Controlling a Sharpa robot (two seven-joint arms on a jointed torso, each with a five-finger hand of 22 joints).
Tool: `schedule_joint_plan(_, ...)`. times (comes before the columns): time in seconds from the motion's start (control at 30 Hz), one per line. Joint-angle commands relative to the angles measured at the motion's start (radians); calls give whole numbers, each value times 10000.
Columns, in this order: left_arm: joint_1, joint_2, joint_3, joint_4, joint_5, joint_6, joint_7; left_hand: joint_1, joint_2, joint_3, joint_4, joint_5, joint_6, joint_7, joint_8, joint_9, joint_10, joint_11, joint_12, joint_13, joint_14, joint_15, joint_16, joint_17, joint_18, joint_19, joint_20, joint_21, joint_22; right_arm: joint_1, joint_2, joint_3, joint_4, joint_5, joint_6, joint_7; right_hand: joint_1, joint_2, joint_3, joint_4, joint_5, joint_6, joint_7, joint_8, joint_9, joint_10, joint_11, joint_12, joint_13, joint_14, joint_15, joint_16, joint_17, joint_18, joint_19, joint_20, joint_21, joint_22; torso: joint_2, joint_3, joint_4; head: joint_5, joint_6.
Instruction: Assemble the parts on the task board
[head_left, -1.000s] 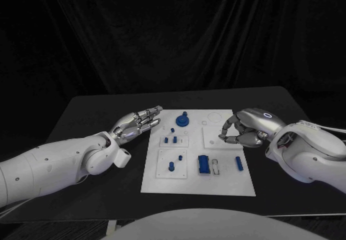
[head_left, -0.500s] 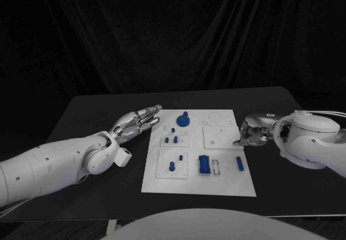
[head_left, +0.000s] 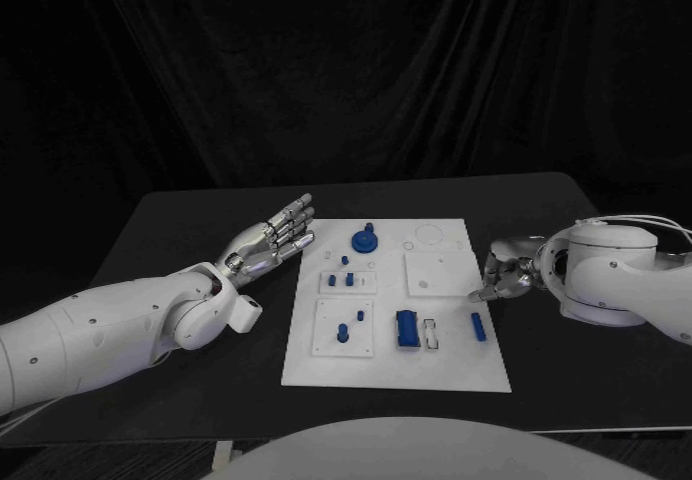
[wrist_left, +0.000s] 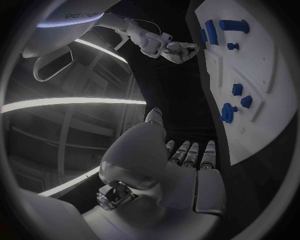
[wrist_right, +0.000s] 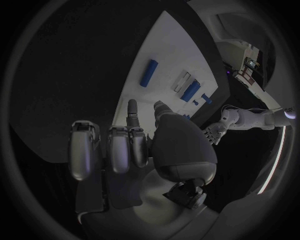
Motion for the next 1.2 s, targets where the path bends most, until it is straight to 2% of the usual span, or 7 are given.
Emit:
schedule_joint_plan(0.03,-23,30,10,1,-149,-231,1260,-36,90,-60,-2,68,-22,-104,-38,-8,-15,-97,-67,-12,-3,-59,-37,-9,157,-27,-27,-34,-9,-7,40,2,-44,232,316,-329,-73,68,26,-19,77,81,24,-69,-47,1041,80,54,2631,876,91,-36,1817,-46,576,41,-23,2270,3,2,0,-26,2)
schedule_joint_plan(0.27,-58,37,10,-13,-159,-117,1215,90,131,-28,-15,275,13,-133,-30,0,-18,-35,-82,-12,-3,-59,-37,-9,161,-27,-10,-34,-9,-187,169,0,-148,236,249,-361,172,42,122,-286,519,422,-42,-119,-135,1041,20,54,2631,841,52,-113,1637,-33,560,15,-73,2255,-3,0,-6,-29,2)
schedule_joint_plan(0.4,-70,17,10,-5,-161,-43,1151,379,104,54,-42,608,95,117,-14,16,-13,62,-79,-8,-3,-48,-37,-9,166,-27,1,-34,-9,-305,249,0,-209,213,205,-385,313,26,186,-434,814,561,-83,-93,-88,1041,-19,54,2631,822,20,-156,1540,-28,553,-13,-98,2247,-3,0,-2,12,2)
schedule_joint_plan(0.5,-75,-2,10,5,-161,8,1101,520,88,101,-33,770,286,353,25,52,-3,116,-57,-3,-3,-19,-37,-9,167,-27,21,-34,-9,-388,302,-1,-245,166,95,-397,333,21,197,-492,832,714,-138,7,19,1041,-68,54,2631,810,-14,-185,1476,-22,545,-40,-121,2240,-3,-1,-2,12,2)
schedule_joint_plan(0.57,-78,-6,10,5,-162,37,1076,525,89,103,-31,772,298,366,27,53,-2,121,-55,-2,-3,-16,-37,-9,167,-27,23,-34,-9,-455,332,-1,-272,118,10,-403,362,6,196,-577,601,877,-223,161,193,1041,-133,54,2631,796,-78,-223,1393,-38,577,-93,-62,2263,-5,-1,-2,6,2)
schedule_joint_plan(0.77,-88,-3,10,8,-162,107,1040,570,86,119,-33,821,358,445,34,61,13,217,-25,5,-3,43,-37,-9,169,-27,51,-34,-9,-705,426,-1,-353,45,-182,-416,388,36,218,-658,517,1040,-307,307,372,1041,-190,54,2631,742,-163,-344,1107,-67,632,-167,44,2303,-3,-1,-3,-9,2)
schedule_joint_plan(1.2,-102,0,10,4,-162,193,980,696,67,175,-64,957,469,635,49,76,26,418,-2,9,-3,182,-37,-9,167,-27,126,-34,-9,-1003,560,-2,-440,-120,-398,-429,510,37,283,-817,581,947,-324,227,426,1041,-226,54,2631,702,-201,-448,885,-19,558,-226,-141,2237,-4,-1,-6,-1,2)
